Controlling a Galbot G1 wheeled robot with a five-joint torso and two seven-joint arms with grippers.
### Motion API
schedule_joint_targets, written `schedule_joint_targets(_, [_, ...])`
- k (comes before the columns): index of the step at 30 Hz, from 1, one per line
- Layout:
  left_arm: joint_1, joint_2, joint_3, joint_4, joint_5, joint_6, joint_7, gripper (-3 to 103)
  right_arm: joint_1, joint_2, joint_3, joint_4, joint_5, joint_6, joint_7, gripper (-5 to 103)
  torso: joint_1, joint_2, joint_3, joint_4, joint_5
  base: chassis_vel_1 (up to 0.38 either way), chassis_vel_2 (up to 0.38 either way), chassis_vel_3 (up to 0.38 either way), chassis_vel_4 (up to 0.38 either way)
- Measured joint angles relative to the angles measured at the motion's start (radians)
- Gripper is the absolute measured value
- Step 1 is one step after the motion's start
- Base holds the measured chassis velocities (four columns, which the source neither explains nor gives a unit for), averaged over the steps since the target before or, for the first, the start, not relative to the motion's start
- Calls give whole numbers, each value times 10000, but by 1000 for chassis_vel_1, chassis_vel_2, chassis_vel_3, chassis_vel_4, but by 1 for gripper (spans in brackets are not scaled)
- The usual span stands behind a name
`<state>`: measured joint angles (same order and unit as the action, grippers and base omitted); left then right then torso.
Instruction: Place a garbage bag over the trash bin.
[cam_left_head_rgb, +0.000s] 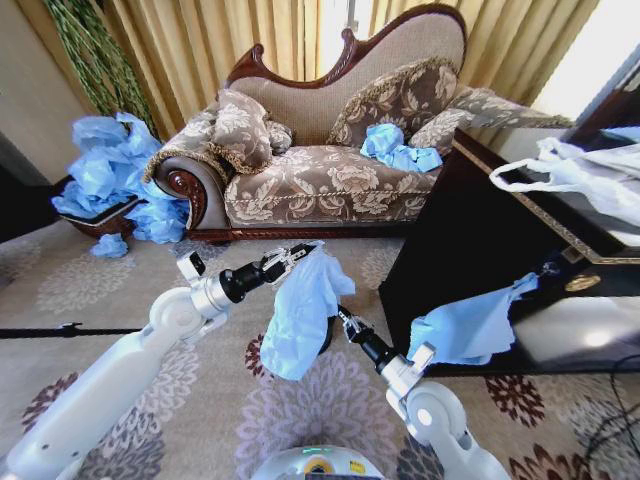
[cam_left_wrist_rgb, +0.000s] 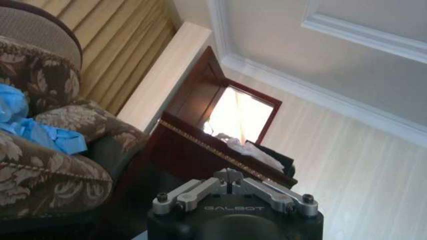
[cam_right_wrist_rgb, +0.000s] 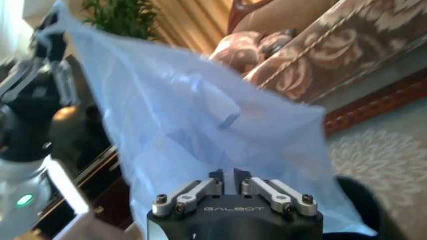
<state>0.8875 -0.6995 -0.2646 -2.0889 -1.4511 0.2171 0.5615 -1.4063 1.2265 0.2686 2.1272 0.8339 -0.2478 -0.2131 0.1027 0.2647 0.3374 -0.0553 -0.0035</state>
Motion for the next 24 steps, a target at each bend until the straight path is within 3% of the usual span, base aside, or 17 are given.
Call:
schedule_joint_targets(1, [-27,-53,42,0,4,0,-16,0,2,38,-120,-23,-100,19,-40,19,0,0,0,0,-1,0,0,0,0])
schedule_joint_targets(6, [-119,-159,218,-61,20,30,-80,0,138,196,-516,-73,-418,151,-50,2,0,0,0,-1,0,0,0,0,0])
schedule_joint_targets(16, [239,-5,121,-295,23,42,31,0,1001,67,183,-569,-739,809,56,0,0,0,0,1,-2,0,0,0,0])
schedule_joint_targets(24, [2,20,397,-330,15,85,173,0,1373,369,-603,-737,-590,657,53,0,0,0,0,1,2,0,0,0,0])
